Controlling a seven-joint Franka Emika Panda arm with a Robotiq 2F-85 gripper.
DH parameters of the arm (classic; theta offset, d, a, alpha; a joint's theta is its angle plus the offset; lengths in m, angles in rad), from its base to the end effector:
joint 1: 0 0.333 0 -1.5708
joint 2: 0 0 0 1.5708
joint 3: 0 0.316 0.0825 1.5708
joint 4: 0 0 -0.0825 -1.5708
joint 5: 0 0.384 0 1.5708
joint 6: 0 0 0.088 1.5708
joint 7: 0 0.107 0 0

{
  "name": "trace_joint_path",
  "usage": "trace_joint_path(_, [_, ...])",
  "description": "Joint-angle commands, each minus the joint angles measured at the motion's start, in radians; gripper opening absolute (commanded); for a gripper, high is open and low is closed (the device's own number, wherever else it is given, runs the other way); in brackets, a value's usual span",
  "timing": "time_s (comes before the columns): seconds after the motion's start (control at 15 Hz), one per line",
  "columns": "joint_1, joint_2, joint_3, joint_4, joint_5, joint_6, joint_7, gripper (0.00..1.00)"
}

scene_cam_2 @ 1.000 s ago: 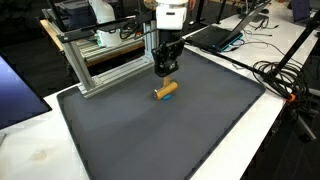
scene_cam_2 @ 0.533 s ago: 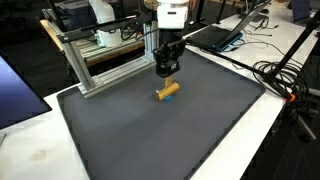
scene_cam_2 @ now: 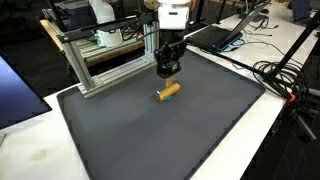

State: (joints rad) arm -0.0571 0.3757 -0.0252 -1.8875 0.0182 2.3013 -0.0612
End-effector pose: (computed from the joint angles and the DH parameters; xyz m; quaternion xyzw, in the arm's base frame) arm 0.6309 -0.0507 0.3115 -0.9997 0.0155 -0.0192 0.0009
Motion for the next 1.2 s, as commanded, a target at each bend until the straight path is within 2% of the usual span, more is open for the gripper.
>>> trace_joint_path(0.0, [0.000, 0.041, 0.006, 0.031, 0.011, 0.008, -0.003, 0.22])
trace_joint_path(1.13, [0.001, 0.059, 0.007, 0.048, 0.008, 0.016, -0.001, 0.22])
